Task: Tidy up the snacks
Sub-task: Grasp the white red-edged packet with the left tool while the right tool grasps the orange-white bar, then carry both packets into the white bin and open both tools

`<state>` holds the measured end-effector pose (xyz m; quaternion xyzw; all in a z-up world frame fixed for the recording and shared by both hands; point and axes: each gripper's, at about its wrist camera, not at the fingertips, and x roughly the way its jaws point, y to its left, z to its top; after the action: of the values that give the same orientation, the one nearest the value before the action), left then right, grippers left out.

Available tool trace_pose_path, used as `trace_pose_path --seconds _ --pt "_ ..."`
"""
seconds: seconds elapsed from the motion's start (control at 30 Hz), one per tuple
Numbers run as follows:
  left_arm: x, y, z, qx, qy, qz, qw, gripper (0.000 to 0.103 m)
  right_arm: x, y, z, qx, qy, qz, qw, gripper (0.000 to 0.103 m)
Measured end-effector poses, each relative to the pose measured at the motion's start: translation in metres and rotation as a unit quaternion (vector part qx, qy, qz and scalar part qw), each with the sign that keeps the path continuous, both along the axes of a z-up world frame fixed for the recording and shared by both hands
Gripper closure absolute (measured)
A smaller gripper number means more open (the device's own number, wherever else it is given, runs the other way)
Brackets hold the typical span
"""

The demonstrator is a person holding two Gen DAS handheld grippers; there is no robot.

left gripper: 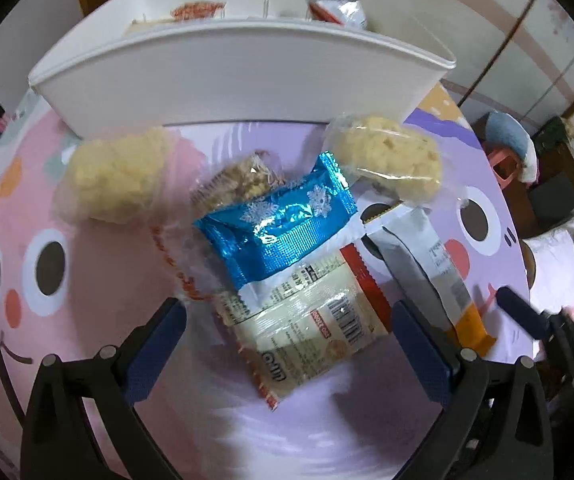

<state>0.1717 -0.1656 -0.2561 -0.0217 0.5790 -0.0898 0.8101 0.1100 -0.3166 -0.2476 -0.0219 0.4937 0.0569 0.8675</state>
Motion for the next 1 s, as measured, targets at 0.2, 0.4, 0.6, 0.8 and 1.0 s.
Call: trace_pose_path --seconds 0.2,0.4,0.6,0.8,1.0 --pt "0.005 -0.004 -0.013 0.000 0.029 0.037 0.9989 0.001 0.004 0.005 -0.007 -0.012 -0.004 -0.001 1.000 0.048" --pt "0.006 -0.018 -0.018 0.046 0.037 0.067 0.9961 0.001 0.002 0.003 -0.007 -0.013 -0.012 -0.010 1.000 0.058" --pt "-0.010 -0.029 -0.004 0.034 0.003 0.015 0.9993 0.047 -0.005 0.001 -0.006 -0.003 -0.007 -0.017 1.000 0.061" --pt "-0.030 -0.002 -0.003 0.007 0.011 -0.023 0.9996 0.049 -0.016 -0.001 -0.003 0.015 -0.001 -0.019 1.000 0.066" --pt "-0.051 0.040 0.011 -0.017 0.011 -0.014 0.9997 0.049 -0.034 0.007 0.009 0.029 -0.005 -0.007 1.000 0.071"
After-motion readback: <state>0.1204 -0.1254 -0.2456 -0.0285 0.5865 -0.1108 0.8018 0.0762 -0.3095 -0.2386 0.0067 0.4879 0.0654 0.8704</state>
